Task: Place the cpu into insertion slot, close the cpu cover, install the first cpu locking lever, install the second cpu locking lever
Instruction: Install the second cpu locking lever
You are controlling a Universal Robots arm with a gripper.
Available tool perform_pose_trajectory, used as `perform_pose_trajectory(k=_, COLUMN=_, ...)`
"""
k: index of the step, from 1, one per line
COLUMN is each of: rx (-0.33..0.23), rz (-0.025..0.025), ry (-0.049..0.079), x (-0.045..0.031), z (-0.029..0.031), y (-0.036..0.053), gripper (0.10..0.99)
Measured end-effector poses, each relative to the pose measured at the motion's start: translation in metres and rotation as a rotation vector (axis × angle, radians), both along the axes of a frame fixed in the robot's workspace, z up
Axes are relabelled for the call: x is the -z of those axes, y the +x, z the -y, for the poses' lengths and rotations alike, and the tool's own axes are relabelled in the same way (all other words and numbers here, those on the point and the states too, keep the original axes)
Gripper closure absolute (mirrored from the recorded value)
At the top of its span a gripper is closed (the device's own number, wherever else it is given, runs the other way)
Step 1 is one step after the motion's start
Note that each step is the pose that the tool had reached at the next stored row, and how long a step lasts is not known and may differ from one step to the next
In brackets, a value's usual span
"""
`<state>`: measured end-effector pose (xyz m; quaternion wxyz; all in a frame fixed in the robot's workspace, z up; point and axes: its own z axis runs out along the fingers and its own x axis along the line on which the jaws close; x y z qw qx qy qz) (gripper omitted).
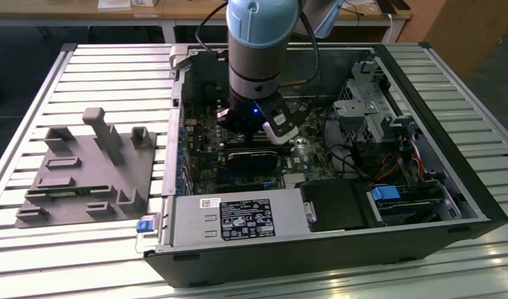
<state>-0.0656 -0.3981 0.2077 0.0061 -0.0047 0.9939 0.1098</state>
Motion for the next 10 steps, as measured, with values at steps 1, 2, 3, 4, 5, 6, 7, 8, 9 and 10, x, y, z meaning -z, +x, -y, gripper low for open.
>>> perform_pose_trajectory(k=1, rx=0.000, rz=0.0000, ry=0.004, x=0.0001, z=0.0007, y=-0.0013, gripper=0.980)
perform_pose_trajectory(k=2, rx=0.000, rz=0.0000, ry=0.008, x=0.0003, z=0.0012, y=-0.0026, gripper=0.980)
perform_pose_trajectory(k=3, rx=0.000, rz=0.0000, ry=0.011, x=0.0005, z=0.0016, y=-0.0038, gripper=0.980)
perform_pose_trajectory(k=4, rx=0.000, rz=0.0000, ry=0.013, x=0.0008, z=0.0018, y=-0.0046, gripper=0.980)
perform_pose_trajectory(k=5, rx=0.000, rz=0.0001, ry=0.014, x=0.0014, z=0.0018, y=-0.0052, gripper=0.980)
perform_pose_trajectory(k=6, rx=0.000, rz=0.0001, ry=0.016, x=0.0021, z=0.0018, y=-0.0055, gripper=0.980)
perform_pose_trajectory(k=7, rx=0.000, rz=0.0000, ry=0.016, x=0.0028, z=0.0019, y=-0.0057, gripper=0.980)
perform_pose_trajectory(k=8, rx=0.000, rz=0.0000, ry=0.017, x=0.0036, z=0.0019, y=-0.0057, gripper=0.980)
perform_pose_trajectory(k=9, rx=0.000, rz=0.0001, ry=0.018, x=0.0044, z=0.0019, y=-0.0058, gripper=0.980)
perform_pose_trajectory(k=10, rx=0.000, rz=0.0001, ry=0.018, x=0.0051, z=0.0019, y=-0.0058, gripper=0.980)
